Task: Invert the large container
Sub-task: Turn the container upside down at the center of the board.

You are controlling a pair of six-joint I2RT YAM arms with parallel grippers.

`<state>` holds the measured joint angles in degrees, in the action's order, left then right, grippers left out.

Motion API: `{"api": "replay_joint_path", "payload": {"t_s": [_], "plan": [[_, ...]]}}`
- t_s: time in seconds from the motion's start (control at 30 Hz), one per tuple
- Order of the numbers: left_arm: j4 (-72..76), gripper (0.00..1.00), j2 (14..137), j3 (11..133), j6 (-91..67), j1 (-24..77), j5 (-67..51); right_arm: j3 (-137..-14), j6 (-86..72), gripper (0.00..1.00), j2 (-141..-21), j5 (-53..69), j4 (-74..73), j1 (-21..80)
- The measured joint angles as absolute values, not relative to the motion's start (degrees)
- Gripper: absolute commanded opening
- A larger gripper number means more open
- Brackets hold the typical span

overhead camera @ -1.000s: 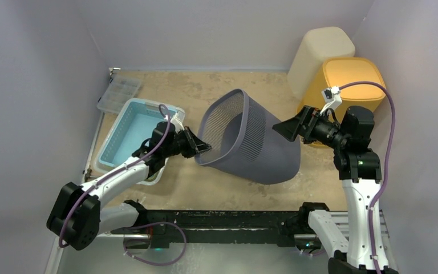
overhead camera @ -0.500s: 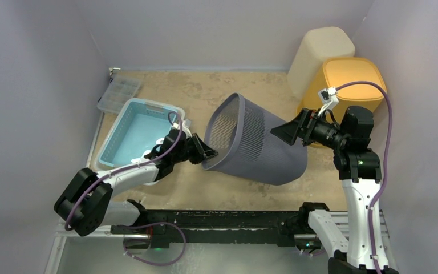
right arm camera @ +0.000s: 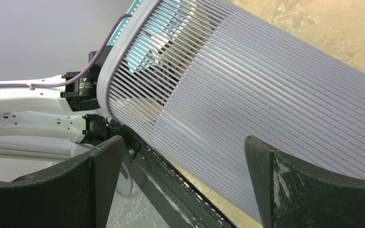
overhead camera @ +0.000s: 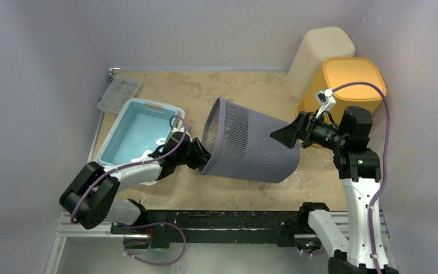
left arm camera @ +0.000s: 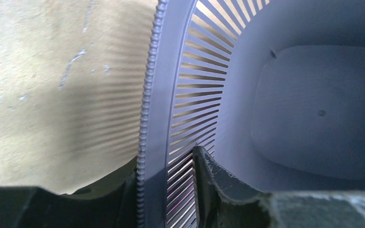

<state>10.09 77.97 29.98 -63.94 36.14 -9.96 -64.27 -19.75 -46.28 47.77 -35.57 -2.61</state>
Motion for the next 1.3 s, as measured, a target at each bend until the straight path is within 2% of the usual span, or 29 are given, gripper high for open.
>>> {"api": "replay_joint_path", "payload": {"t_s": [0.53,0.97,1.13,1.3], "plan": [[-4.64,0.60,78.17,34.17,-57.67,36.14,-5.23,-63.35,-17.98,0.98,-47.11,47.72,-37.26,-2.61],[-13.41,0.64,75.00,40.23,-54.57,36.14,-2.11,-63.16,-17.04,0.99,-47.62,47.55,-37.50,-2.61],[-19.53,0.64,72.82,45.34,-51.75,36.14,1.96,-62.15,-16.86,0.99,-47.75,47.46,-37.74,-2.61],[-25.43,0.69,70.02,51.05,-48.82,36.14,6.57,-61.19,-16.84,0.99,-48.16,46.92,-37.80,-2.61]]}}
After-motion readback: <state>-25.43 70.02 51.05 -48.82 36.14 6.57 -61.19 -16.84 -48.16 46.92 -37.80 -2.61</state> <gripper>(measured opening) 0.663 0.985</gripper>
